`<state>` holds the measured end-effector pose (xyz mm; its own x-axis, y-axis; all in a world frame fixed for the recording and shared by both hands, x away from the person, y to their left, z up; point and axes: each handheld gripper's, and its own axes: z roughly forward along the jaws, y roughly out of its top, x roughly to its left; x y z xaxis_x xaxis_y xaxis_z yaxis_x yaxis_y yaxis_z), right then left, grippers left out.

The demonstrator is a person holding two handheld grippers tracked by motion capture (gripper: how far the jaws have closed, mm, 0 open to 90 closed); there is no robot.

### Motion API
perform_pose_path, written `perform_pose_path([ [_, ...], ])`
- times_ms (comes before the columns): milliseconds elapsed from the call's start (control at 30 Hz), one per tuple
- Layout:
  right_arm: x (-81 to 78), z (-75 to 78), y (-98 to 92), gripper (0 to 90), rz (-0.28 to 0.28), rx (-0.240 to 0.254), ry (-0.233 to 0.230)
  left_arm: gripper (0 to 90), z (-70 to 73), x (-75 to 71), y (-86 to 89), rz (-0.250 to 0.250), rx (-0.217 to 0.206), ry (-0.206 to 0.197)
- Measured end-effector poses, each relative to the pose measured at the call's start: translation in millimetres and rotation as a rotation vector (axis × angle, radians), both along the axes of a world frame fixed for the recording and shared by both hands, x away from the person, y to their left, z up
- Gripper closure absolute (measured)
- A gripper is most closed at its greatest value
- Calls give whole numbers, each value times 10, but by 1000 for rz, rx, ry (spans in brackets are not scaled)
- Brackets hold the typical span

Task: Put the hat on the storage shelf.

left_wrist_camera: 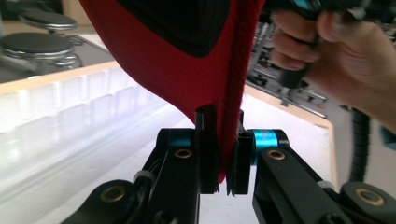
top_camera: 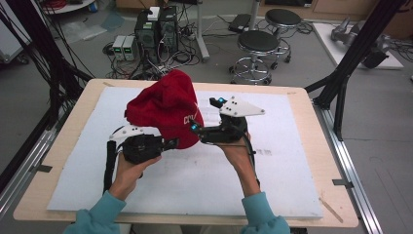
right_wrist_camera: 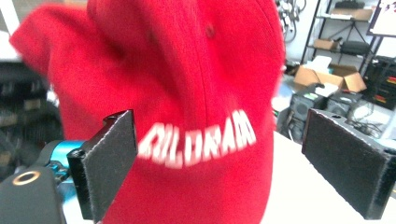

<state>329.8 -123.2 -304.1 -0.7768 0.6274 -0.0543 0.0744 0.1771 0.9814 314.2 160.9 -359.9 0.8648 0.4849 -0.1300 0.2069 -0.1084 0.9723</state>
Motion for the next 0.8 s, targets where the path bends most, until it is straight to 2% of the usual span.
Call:
perform_pose_path([
  [33, -15, 3, -19, 5, -17, -15, -1, 852, 20, 29, 26, 9, 20, -19],
  [100, -40, 4, -79, 5, -16, -30, 18, 851, 58, 69, 65, 38, 33, -27],
  [167, -88, -6, -156, 5, -49, -62, 10, 852, 99, 108, 104, 68, 68, -47],
  [233, -124, -28, -226, 4, -58, -78, 19, 851, 128, 148, 145, 86, 85, -59],
  [267, -142, -45, -270, 5, -69, -88, 23, 851, 152, 181, 172, 103, 110, -79],
  [367, -195, -108, -428, 4, -105, -128, 39, 851, 192, 237, 199, 145, 142, -91],
  [433, -230, -153, -531, 4, -117, -139, 54, 851, 230, 305, 220, 165, 175, -119],
  [467, -253, -176, -583, 4, -133, -141, 68, 851, 239, 325, 208, 181, 176, -118],
  [600, -327, -307, -782, 4, -170, -168, 90, 851, 280, 440, 172, 212, 242, -143],
  [633, -350, -353, -835, 4, -174, -158, 84, 852, 285, 461, 164, 215, 251, -144],
  [767, -427, -547, -1041, 4, -214, -138, 119, 851, 294, 582, 128, 224, 300, -168],
  [800, -440, -581, -1083, 4, -220, -133, 120, 851, 283, 606, 109, 235, 302, -157],
])
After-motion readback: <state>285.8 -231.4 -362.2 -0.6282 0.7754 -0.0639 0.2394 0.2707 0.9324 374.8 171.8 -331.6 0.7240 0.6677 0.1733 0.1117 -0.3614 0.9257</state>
